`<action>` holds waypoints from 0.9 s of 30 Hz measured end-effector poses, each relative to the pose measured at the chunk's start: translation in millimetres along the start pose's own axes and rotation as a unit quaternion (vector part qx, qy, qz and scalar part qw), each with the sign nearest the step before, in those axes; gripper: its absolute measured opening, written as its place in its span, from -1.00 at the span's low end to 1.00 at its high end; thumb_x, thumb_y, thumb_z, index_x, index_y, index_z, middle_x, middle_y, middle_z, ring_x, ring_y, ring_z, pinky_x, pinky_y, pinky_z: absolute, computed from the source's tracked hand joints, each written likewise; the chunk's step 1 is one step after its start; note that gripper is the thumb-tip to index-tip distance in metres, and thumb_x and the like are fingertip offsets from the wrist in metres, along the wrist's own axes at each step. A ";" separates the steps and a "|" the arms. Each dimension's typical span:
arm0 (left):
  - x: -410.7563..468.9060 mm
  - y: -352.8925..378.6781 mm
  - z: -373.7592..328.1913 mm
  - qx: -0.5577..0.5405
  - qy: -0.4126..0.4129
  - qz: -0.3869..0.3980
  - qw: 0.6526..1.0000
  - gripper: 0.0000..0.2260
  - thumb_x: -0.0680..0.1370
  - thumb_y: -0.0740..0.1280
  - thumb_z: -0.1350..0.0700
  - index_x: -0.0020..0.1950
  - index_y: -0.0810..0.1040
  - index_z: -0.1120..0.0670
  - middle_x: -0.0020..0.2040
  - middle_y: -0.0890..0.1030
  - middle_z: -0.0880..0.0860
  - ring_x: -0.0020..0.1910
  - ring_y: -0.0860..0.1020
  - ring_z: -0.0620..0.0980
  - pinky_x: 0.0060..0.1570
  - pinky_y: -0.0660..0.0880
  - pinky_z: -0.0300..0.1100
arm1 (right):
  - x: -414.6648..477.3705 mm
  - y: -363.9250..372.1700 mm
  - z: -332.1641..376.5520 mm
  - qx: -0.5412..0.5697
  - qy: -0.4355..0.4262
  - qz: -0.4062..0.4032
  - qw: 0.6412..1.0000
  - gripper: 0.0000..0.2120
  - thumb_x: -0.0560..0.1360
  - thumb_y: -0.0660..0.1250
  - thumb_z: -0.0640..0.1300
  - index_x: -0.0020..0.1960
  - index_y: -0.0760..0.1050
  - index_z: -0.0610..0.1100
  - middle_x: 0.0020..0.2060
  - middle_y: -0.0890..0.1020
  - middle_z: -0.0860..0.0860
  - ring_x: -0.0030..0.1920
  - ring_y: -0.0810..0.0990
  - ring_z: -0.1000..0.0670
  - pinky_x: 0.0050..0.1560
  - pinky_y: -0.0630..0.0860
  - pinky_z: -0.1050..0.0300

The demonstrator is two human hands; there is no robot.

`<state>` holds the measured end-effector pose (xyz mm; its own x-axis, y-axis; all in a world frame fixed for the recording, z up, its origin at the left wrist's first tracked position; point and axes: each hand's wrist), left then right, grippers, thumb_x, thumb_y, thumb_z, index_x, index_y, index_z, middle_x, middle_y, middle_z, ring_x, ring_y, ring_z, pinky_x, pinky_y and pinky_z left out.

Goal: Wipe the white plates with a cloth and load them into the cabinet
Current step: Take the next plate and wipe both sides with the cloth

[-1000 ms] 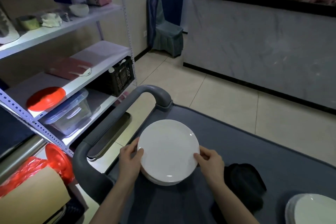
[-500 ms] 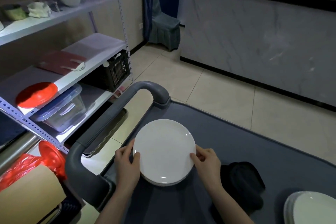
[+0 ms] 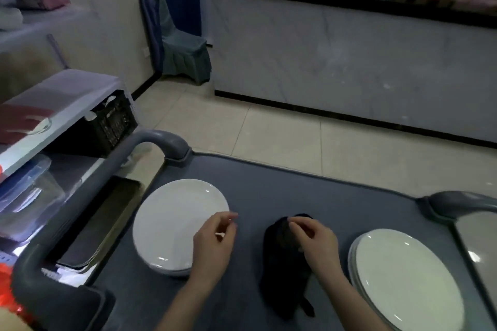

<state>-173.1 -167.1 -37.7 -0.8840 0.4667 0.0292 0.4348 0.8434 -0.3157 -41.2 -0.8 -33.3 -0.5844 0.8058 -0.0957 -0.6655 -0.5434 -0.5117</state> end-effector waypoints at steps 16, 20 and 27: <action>-80.1 209.0 -55.1 0.010 -0.032 0.238 0.971 -0.79 0.48 0.44 0.20 0.00 0.57 -0.10 -0.07 0.62 -0.08 -0.13 0.59 -0.25 -0.11 0.49 -0.42 | -41.6 -208.7 -136.7 -0.120 0.139 -0.150 0.971 -0.69 0.46 0.46 -0.09 0.20 0.59 -0.04 0.02 0.53 -0.03 -0.12 0.54 0.00 -0.10 0.37 0.17; -90.4 235.2 -55.3 0.079 -0.046 0.228 0.969 -0.71 0.47 0.44 0.21 0.17 0.54 0.00 0.06 0.48 0.00 -0.08 0.58 -0.10 0.01 0.49 -0.24 | -43.6 -227.8 -155.5 -0.128 0.150 -0.140 0.970 -0.57 0.45 0.48 -0.15 0.31 0.54 -0.08 0.04 0.44 -0.03 -0.07 0.51 -0.01 -0.02 0.36 0.22; -98.9 253.9 -53.5 0.141 -0.068 0.175 0.972 -0.67 0.45 0.42 0.28 0.19 0.57 0.08 0.02 0.46 0.04 -0.18 0.53 -0.11 -0.09 0.39 -0.30 | -39.2 -244.8 -174.4 -0.102 0.170 -0.087 0.976 -0.46 0.41 0.50 -0.20 0.35 0.45 -0.11 0.06 0.46 -0.10 -0.12 0.45 0.01 -0.10 0.34 0.21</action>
<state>34.0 15.1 -70.0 -0.7131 0.6562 -0.2467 0.6657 0.5235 -0.5317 225.6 141.7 -53.3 -0.2595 0.9325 -0.2511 -0.6145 -0.3601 -0.7020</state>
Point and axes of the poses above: each hand's wrist, its own x-axis towards the middle knuckle, its own y-axis out of the palm, z = x × y
